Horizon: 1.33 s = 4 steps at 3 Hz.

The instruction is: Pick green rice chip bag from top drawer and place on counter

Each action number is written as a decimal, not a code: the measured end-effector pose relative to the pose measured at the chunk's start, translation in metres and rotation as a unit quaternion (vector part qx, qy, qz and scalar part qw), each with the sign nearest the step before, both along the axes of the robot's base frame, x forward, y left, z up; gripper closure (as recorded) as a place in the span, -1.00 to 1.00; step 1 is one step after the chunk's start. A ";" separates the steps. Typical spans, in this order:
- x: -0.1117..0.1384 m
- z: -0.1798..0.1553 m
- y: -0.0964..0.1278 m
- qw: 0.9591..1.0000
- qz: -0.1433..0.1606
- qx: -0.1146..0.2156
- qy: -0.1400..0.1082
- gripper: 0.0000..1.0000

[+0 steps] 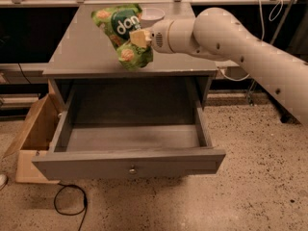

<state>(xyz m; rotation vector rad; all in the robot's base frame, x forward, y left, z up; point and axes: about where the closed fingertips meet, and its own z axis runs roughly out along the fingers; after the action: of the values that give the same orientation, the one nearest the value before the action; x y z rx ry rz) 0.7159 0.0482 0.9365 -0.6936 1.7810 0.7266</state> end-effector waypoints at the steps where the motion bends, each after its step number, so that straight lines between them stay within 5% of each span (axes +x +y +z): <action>1: 0.038 -0.001 0.036 1.000 0.006 -0.001 -0.006 1.00; 3: 0.111 -0.017 0.106 0.999 -0.029 0.015 0.020 1.00; 4: 0.135 -0.034 0.135 0.999 -0.010 0.004 0.046 0.52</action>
Offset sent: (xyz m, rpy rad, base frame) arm 0.1301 0.1008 -0.0108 0.0426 0.0230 -0.1382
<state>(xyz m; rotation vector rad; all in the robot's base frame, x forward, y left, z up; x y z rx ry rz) 0.8512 0.1833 0.9022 -0.6454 1.8640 0.7630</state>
